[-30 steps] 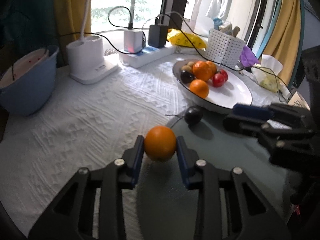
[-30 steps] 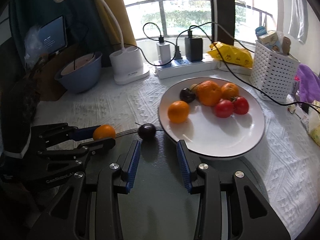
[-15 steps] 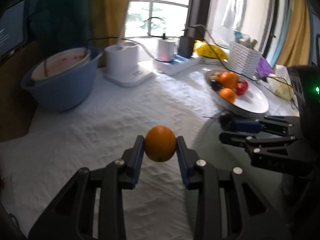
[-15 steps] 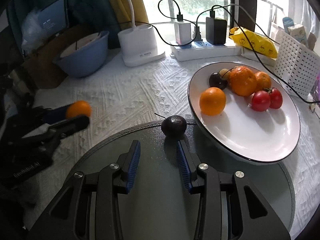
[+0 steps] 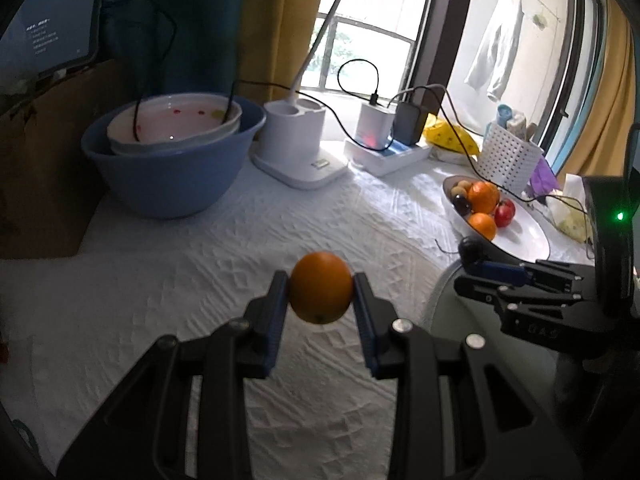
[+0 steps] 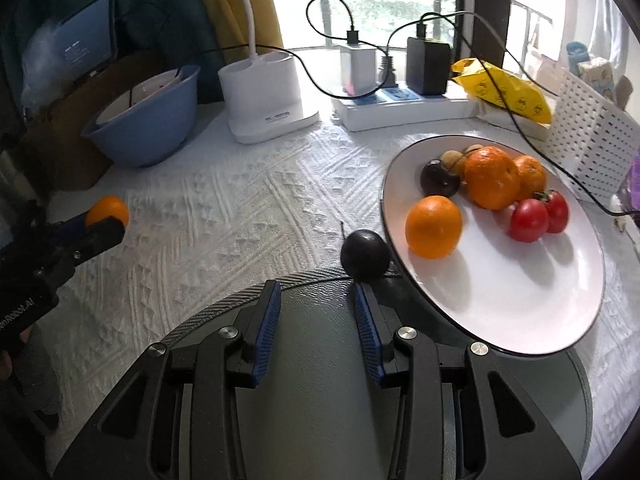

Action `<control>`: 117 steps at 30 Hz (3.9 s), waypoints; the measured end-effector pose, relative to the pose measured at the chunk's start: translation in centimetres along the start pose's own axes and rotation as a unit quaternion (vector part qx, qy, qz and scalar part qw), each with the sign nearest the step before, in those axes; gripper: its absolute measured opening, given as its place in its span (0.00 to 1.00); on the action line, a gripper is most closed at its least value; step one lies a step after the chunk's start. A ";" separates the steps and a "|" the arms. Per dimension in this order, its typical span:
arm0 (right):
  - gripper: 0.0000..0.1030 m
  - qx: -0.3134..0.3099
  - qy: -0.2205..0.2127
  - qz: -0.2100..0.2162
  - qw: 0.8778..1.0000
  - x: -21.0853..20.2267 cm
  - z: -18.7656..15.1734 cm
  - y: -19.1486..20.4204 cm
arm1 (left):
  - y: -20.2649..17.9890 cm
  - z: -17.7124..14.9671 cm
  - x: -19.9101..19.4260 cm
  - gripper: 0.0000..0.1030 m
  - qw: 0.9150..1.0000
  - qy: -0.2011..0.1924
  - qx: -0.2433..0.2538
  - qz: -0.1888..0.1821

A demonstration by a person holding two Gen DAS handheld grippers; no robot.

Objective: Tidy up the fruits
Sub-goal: 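Carry the orange toward the plate with the left tool while the right tool carries the plum, then release the orange onto the plate with the left tool while the right tool releases the plum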

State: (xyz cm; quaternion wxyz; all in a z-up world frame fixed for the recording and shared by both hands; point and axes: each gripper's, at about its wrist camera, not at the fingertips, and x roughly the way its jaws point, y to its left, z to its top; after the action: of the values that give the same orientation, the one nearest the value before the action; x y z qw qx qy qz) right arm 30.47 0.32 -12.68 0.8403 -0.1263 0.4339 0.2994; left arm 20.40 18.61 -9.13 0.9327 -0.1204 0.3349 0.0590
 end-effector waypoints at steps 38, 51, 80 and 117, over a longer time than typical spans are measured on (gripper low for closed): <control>0.26 0.000 -0.014 -0.044 0.999 1.2 3.0 3.4 | 0.4 0.1 -1.8 0.32 1.000 -0.011 0.005 -0.019; 0.26 0.010 -0.061 -0.009 0.998 -4.8 1.3 0.2 | -4.5 0.4 -2.9 0.32 0.999 -0.012 0.030 -0.016; 0.26 0.078 -0.115 0.029 0.990 -8.1 -1.8 -14.4 | -18.6 2.0 3.2 0.32 0.994 0.036 0.103 -0.031; 0.32 0.079 -0.125 0.030 0.989 -8.1 -1.5 -15.3 | -19.5 2.9 5.8 0.44 0.995 0.048 0.083 -0.028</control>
State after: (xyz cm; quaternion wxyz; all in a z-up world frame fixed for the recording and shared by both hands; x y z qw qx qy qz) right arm 35.24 -15.66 -7.79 0.8860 -0.0084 0.3514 0.3025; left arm 30.39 0.77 -7.04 0.9237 -0.0542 0.3791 -0.0010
